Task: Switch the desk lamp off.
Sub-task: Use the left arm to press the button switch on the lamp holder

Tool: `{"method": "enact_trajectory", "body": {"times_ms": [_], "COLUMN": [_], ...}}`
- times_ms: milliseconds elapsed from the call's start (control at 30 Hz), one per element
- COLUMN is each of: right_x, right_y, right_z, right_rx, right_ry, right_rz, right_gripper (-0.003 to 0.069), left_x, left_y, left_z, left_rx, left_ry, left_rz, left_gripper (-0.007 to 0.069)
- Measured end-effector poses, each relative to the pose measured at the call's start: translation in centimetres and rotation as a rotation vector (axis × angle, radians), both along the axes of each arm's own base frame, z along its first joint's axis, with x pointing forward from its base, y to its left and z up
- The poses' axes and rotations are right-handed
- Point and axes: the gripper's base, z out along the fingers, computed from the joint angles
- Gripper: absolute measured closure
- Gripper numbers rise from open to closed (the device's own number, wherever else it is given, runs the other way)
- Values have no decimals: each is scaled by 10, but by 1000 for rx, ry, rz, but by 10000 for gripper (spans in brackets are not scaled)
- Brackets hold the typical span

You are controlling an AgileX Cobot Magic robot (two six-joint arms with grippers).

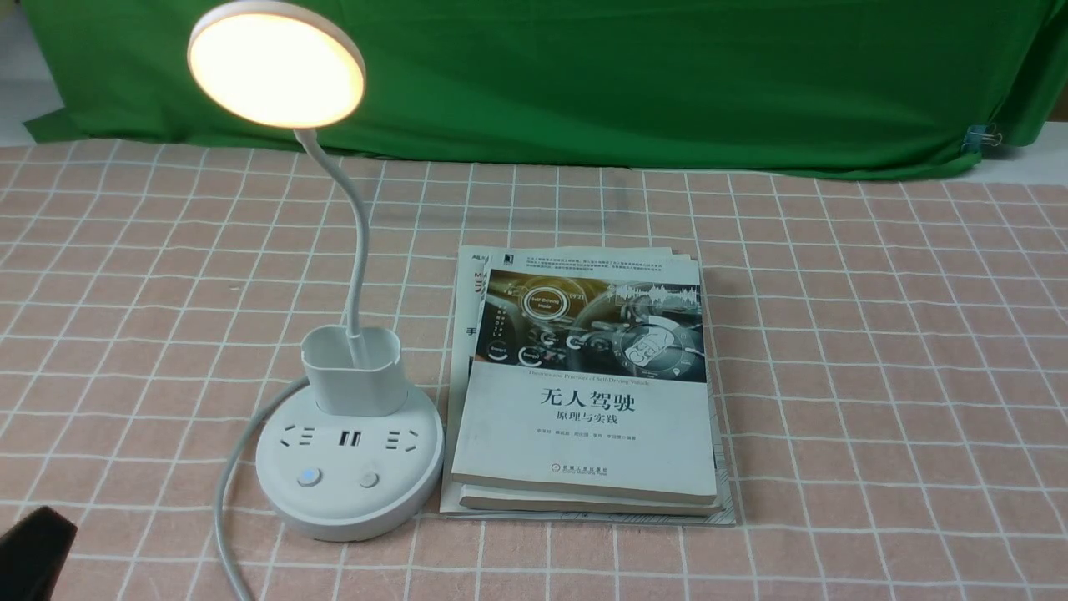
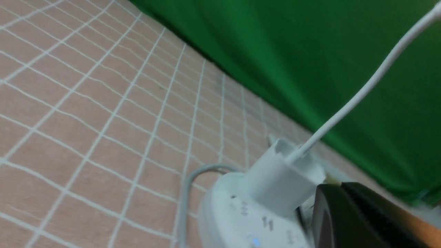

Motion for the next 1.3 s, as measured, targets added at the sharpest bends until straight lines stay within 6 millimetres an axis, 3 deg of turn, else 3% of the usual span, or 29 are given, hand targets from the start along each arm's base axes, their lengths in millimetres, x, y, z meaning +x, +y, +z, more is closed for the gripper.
{"method": "enact_trajectory", "body": {"times_ms": [100,367,433,600,767,967,1100,1167,1200,1300], "right_x": [0,0,0,0,0,0,0,0,0,0], "right_y": [0,0,0,0,0,0,0,0,0,0], "right_z": [0,0,0,0,0,0,0,0,0,0], "right_rx": [0,0,0,0,0,0,0,0,0,0], "right_ry": [0,0,0,0,0,0,0,0,0,0], "right_rz": [0,0,0,0,0,0,0,0,0,0], "right_gripper": [419,419,419,419,419,419,419,419,419,419], "left_x": [0,0,-1,6,40,94,121,134,135,153], "left_y": [2,0,-4,-13,-16,-27,-46,-69,-70,-102], "left_z": [5,6,13,60,84,78,64,58,57,53], "left_rx": [-124,-124,-110,61,268,405,504,574,578,655], "left_ry": [-47,-26,16,139,439,713,863,978,985,1047], "left_rz": [26,4,-43,-148,-268,-451,-591,-731,-740,-864], "left_gripper": [621,621,621,621,621,621,621,621,621,621]}}
